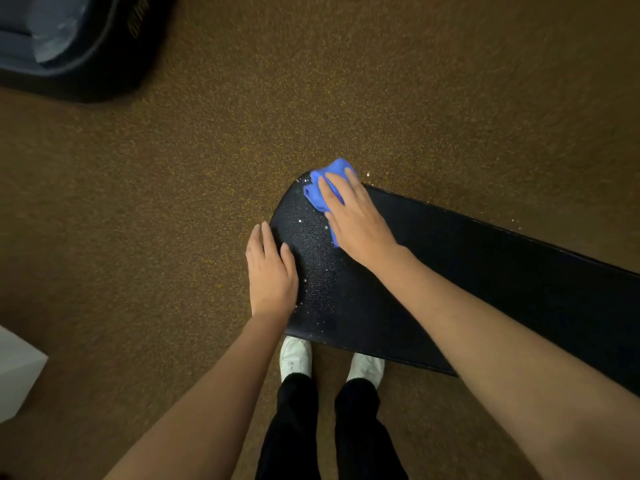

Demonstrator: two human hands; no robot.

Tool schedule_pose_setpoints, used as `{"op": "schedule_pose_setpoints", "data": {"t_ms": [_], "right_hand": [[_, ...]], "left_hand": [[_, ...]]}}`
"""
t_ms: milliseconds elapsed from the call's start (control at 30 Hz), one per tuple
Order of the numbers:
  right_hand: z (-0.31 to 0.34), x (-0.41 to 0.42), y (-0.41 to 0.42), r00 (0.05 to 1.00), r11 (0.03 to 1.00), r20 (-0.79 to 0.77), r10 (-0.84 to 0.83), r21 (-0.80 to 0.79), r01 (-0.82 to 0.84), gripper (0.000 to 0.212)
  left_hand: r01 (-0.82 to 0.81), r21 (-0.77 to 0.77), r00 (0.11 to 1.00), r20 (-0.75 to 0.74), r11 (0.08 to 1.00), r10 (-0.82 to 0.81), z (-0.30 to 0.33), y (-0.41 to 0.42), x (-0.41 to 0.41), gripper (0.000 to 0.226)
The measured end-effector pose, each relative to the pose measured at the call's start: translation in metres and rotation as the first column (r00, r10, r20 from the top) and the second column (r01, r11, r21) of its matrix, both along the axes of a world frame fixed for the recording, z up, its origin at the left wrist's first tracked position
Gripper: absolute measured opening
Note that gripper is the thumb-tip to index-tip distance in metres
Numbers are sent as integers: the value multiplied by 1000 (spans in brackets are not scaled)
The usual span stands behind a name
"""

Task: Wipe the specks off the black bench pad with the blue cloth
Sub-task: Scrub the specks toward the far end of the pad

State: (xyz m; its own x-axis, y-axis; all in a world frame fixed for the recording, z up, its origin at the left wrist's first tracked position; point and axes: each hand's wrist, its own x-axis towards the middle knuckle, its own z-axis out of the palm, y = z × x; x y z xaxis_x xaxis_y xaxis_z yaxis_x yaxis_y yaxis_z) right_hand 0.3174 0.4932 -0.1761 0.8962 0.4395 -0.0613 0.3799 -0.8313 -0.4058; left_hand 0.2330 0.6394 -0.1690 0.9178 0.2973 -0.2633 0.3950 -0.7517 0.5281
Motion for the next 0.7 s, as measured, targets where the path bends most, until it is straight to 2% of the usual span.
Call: {"op": "schedule_pose_setpoints", "data": {"t_ms": [33, 133, 200, 400, 533, 633, 700], "right_hand": [[0, -5, -9, 1000, 1000, 2, -5, -1, 5, 53], [3, -11, -16, 982, 982, -28, -186, 10, 187, 53], [2, -5, -6, 968, 970, -66, -243, 11, 244, 51], [2, 23, 39, 984, 988, -88, -155, -31, 153, 51], [1, 10, 17, 999, 999, 13, -38, 37, 37, 50], [-1, 11, 11, 981, 980, -38, -188, 63, 190, 49], [-4, 19, 26, 957, 955, -71, -280, 79, 285, 49]], "left_hand": [[4, -16, 1000, -6, 1000, -4, 1, 0, -1, 51], [2, -62, 999, -46, 998, -5, 2, 1, -6, 51], [3, -61, 999, -53, 998, -6, 2, -2, -7, 51], [12, -75, 999, -45, 997, -15, 1, 0, -8, 50], [32, -86, 999, -29, 996, -34, 0, 2, -10, 56], [34, -74, 999, -19, 997, -35, -2, 2, -11, 68], [29, -77, 999, -23, 997, -31, -3, 2, -11, 65]]}}
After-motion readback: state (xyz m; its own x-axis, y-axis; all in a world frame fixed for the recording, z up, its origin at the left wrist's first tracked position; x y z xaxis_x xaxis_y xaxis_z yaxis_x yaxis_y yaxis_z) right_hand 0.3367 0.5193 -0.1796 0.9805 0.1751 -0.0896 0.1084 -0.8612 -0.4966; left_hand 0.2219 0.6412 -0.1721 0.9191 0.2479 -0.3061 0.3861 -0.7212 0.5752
